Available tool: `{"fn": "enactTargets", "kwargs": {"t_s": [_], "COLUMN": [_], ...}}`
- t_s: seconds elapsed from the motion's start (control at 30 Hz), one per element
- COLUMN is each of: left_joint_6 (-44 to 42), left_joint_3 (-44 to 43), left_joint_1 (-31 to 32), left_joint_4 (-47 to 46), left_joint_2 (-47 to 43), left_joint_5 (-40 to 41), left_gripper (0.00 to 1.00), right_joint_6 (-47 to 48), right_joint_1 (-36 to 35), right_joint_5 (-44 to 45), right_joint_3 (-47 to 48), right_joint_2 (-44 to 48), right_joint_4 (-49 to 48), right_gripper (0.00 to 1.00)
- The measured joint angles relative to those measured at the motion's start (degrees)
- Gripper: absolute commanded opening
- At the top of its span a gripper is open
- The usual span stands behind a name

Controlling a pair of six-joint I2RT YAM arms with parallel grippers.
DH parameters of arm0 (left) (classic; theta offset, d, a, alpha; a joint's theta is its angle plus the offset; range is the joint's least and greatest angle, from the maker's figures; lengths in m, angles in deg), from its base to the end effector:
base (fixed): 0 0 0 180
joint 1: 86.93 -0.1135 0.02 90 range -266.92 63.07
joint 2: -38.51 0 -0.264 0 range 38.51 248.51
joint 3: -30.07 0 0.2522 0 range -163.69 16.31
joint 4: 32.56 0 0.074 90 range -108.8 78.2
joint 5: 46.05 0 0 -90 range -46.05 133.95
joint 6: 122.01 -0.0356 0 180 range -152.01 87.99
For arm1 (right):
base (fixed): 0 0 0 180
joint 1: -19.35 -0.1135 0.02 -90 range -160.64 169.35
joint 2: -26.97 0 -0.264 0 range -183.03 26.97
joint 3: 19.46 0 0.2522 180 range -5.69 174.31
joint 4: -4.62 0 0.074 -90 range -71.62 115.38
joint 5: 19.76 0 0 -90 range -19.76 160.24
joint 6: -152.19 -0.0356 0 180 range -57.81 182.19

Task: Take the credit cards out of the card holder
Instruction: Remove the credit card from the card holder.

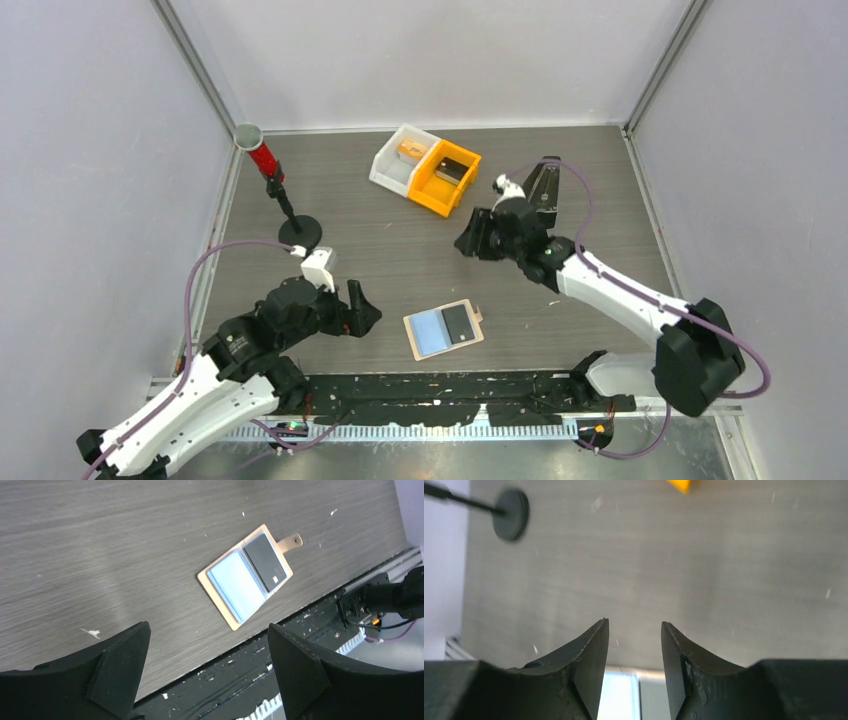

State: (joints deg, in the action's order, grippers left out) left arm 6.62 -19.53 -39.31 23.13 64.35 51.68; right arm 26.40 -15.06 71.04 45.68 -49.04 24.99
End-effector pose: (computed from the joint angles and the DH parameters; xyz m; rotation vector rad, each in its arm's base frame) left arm 0.0750 -0.0750 0.2724 0.0907 2.2130 -0.7307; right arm 0.2458 0.1677 0.2653 0.0351 2.1991 0.6994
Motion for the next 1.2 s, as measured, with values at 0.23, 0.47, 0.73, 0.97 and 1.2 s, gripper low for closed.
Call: {"fn": "enactTargets", "kwargs": {"t_s": [0.23, 0.47, 0.73, 0.97, 1.2], "left_joint_6": [4.68, 9.35, 10.97, 11.96, 12.33], "left_joint_3": [3.82, 8.26, 11.87, 12.59, 12.44], "left_joint_1": [0.0, 0.0, 0.0, 0.0, 0.0], "left_joint_4": [-6.84, -18.34, -27.67, -33.64, -41.51], "left_joint_2": [5.27, 8.94, 16.33, 22.62, 32.5], "left_joint_5": [-7.19, -11.54, -14.93, -17.44, -21.27], "left_gripper": [0.85, 0.82, 0.8, 0.77, 0.69], "right_joint_6": [-0.61, -1.16, -2.69, -3.63, -3.58], "right_joint_1": [-7.39, -13.79, -14.58, -15.37, -15.37], "right_joint_5": [-4.79, -7.61, -7.63, -7.34, -5.77], "right_joint_3": [-14.08, -18.27, -19.52, -20.33, -21.14], "right_joint_2": [11.43, 11.63, 9.97, 8.24, 8.09], "right_joint_4": [3.74, 3.8, 3.72, 3.89, 4.61], "right_gripper": [0.5, 0.49, 0.49, 0.48, 0.47]}}
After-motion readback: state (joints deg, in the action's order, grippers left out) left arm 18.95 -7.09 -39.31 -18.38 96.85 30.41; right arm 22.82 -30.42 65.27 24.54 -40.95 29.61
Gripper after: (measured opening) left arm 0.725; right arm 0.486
